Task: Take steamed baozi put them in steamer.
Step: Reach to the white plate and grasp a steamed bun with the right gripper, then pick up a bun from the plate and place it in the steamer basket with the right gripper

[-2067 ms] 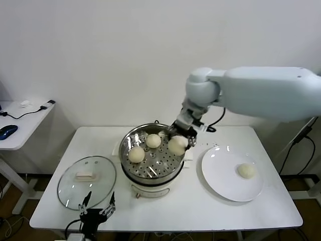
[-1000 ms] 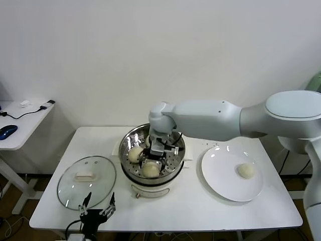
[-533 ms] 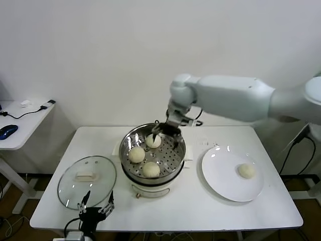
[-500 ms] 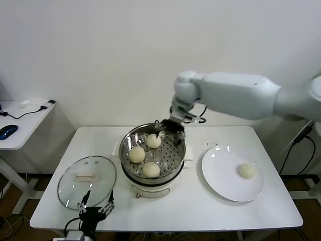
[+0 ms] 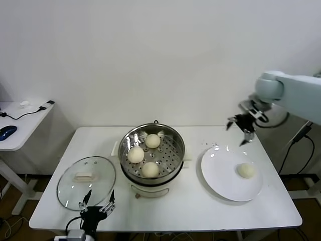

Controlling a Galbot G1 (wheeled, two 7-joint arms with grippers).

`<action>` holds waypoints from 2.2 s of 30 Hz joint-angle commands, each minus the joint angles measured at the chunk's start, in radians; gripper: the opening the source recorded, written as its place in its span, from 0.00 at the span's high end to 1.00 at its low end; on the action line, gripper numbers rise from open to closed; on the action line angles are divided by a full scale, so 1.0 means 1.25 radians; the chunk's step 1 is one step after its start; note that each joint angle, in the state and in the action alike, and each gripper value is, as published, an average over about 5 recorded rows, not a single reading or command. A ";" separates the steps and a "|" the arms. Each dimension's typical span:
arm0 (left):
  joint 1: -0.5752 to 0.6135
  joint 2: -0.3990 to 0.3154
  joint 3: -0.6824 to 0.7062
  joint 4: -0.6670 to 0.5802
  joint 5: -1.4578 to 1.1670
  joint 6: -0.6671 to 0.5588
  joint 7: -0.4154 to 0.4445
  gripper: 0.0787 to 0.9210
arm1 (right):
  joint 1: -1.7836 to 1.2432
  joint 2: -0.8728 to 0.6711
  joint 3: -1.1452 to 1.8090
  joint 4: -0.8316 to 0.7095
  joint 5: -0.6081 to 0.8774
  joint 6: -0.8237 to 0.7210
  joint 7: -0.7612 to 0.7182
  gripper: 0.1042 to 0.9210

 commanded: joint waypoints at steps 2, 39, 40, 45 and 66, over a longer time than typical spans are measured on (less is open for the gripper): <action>0.005 0.000 -0.001 0.002 0.011 0.003 0.001 0.12 | -0.333 -0.139 0.227 -0.075 -0.142 -0.129 0.047 0.12; 0.042 -0.003 0.008 -0.015 0.024 -0.010 -0.003 0.12 | -0.359 -0.080 0.340 -0.074 -0.110 -0.185 0.074 0.32; 0.043 -0.004 0.009 -0.015 0.025 -0.010 -0.003 0.12 | -0.325 -0.081 0.318 -0.068 -0.090 -0.181 0.069 0.33; 0.043 -0.006 0.015 -0.016 0.032 -0.010 -0.001 0.12 | -0.029 -0.044 0.104 -0.011 0.101 -0.181 0.059 0.35; 0.030 -0.003 0.019 -0.033 0.024 0.000 0.004 0.12 | 0.142 0.318 -0.021 0.330 0.525 -0.445 0.314 0.35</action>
